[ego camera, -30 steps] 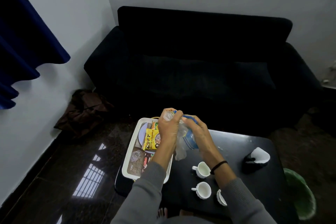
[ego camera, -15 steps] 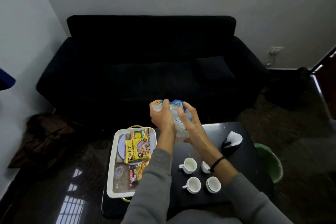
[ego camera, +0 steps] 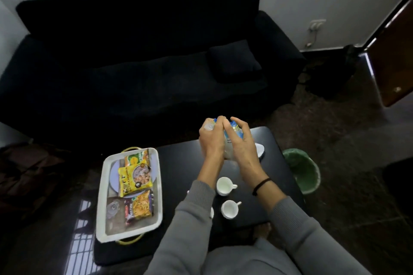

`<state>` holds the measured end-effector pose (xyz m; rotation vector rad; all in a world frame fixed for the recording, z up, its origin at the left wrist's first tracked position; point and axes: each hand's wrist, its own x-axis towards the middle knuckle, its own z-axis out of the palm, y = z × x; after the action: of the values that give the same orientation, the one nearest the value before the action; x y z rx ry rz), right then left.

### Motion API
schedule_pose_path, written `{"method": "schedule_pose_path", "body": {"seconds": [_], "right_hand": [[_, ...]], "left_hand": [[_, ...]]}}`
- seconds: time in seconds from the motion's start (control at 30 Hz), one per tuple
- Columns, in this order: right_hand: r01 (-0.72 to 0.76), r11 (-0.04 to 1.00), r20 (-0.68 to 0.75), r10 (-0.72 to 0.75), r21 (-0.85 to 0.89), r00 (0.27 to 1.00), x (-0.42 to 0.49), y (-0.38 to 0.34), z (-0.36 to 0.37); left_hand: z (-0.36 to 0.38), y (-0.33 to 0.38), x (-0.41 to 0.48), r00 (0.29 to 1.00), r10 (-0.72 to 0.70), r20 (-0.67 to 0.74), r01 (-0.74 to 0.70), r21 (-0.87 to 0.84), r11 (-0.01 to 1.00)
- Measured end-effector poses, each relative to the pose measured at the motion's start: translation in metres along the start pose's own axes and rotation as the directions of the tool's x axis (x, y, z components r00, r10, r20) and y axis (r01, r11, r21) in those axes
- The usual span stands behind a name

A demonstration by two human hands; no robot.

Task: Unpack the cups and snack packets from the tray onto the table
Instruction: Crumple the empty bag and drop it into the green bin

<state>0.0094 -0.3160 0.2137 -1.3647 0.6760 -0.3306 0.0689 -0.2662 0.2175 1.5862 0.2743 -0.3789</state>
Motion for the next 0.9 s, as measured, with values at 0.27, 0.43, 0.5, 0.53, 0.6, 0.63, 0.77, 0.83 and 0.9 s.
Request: {"method": "schedule_pose_path", "body": {"seconds": [0.27,0.43,0.5,0.53,0.6,0.63,0.77,0.83,0.9], "right_hand": [[-0.106,0.991,-0.166,0.091,-0.082,0.982,0.055,0.011,-0.13],[-0.205,0.972,-0.304,0.162,-0.116,0.939,0.086,0.035,-0.208],[-0.246,0.963,-0.368,0.191,-0.109,0.91,0.096,0.052,-0.24],[-0.266,0.958,-0.401,0.203,-0.109,0.893,0.1,0.061,-0.254],[-0.315,0.941,-0.466,0.226,-0.122,0.855,0.108,0.082,-0.28],[-0.341,0.931,-0.496,0.238,-0.128,0.835,0.113,0.094,-0.294],[-0.421,0.889,-0.554,0.263,-0.178,0.79,0.139,0.141,-0.343],[-0.45,0.866,-0.577,0.257,-0.218,0.775,0.153,0.166,-0.366],[-0.485,0.842,-0.591,0.272,-0.237,0.76,0.168,0.189,-0.385]], "left_hand": [[0.139,-0.037,-0.025,0.977,-0.211,-0.016,0.211,0.112,0.971],[0.217,-0.079,-0.034,0.991,-0.127,0.035,0.112,0.282,0.953],[0.247,-0.1,-0.036,0.986,-0.13,0.103,0.09,0.328,0.94],[0.261,-0.112,-0.035,0.982,-0.132,0.137,0.078,0.344,0.936],[0.281,-0.137,-0.033,0.973,-0.137,0.186,0.055,0.389,0.92],[0.292,-0.151,-0.033,0.969,-0.143,0.202,0.049,0.408,0.911],[0.329,-0.21,-0.025,0.944,-0.202,0.262,0.078,0.42,0.904],[0.35,-0.238,-0.02,0.935,-0.221,0.276,0.084,0.433,0.897],[0.367,-0.265,-0.012,0.923,-0.243,0.297,0.088,0.453,0.887]]}}
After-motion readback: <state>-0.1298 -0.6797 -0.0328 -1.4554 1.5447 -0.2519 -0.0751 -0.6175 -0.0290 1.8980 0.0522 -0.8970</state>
